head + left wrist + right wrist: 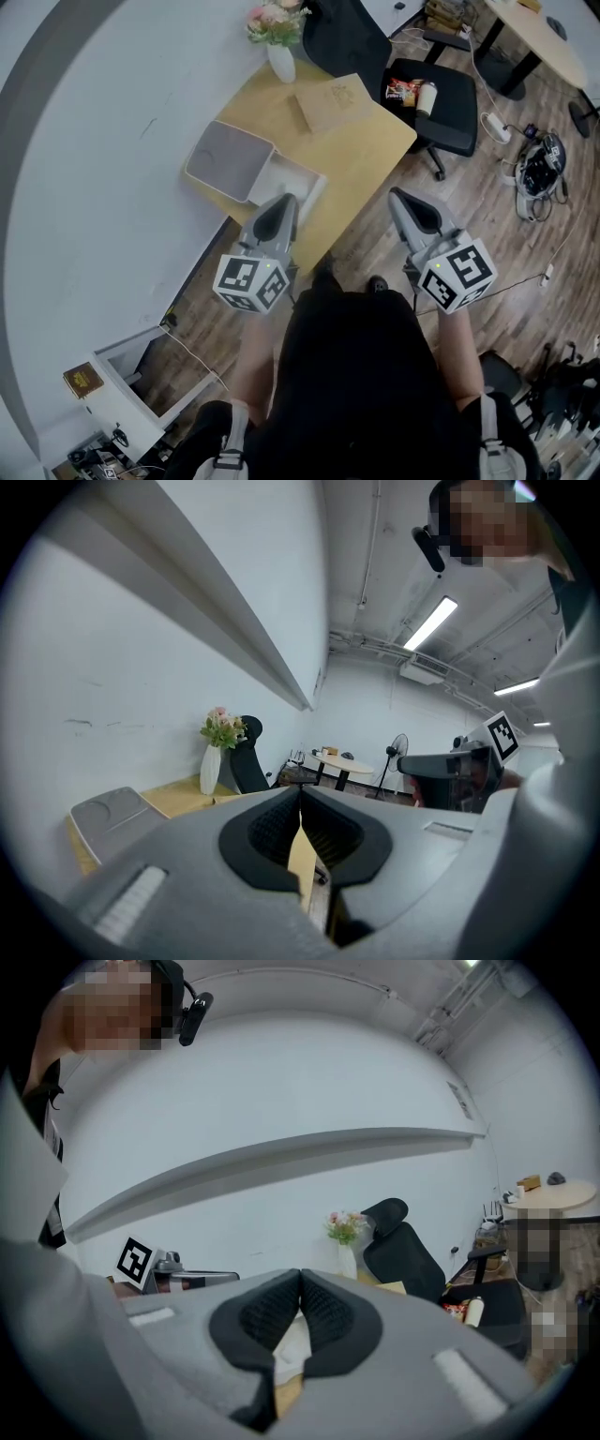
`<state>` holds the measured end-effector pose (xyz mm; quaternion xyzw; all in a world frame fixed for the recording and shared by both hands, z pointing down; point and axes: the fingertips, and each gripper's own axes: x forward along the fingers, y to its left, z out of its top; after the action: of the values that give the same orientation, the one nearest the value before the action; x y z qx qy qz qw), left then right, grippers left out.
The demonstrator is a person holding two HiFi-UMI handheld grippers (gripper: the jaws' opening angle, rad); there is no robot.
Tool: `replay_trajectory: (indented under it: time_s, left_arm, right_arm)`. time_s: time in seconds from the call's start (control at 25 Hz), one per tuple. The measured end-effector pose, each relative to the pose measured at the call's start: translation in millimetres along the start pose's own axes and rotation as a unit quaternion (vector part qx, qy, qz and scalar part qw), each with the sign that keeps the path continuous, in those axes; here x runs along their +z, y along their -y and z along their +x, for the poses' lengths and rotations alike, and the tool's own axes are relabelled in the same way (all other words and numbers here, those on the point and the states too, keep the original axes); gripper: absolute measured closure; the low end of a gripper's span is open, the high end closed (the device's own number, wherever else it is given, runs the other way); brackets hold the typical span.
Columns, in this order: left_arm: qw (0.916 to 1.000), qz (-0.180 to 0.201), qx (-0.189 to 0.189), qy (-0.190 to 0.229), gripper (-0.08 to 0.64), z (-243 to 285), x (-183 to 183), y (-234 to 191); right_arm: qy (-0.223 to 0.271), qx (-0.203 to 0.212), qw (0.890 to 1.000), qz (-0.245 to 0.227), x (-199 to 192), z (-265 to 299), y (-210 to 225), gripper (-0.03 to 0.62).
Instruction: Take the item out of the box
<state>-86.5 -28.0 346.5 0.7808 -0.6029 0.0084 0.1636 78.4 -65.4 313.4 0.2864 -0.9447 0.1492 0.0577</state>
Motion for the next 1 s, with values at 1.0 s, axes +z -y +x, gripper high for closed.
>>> replay_trajectory:
  time_s: [1.0]
  left_arm:
    - [0.9933, 0.051, -0.054, -0.089, 0.549, 30, -37, -109]
  right_arm:
    - [-0.007, -0.09, 0.995, 0.044, -22, 78, -13, 0.589]
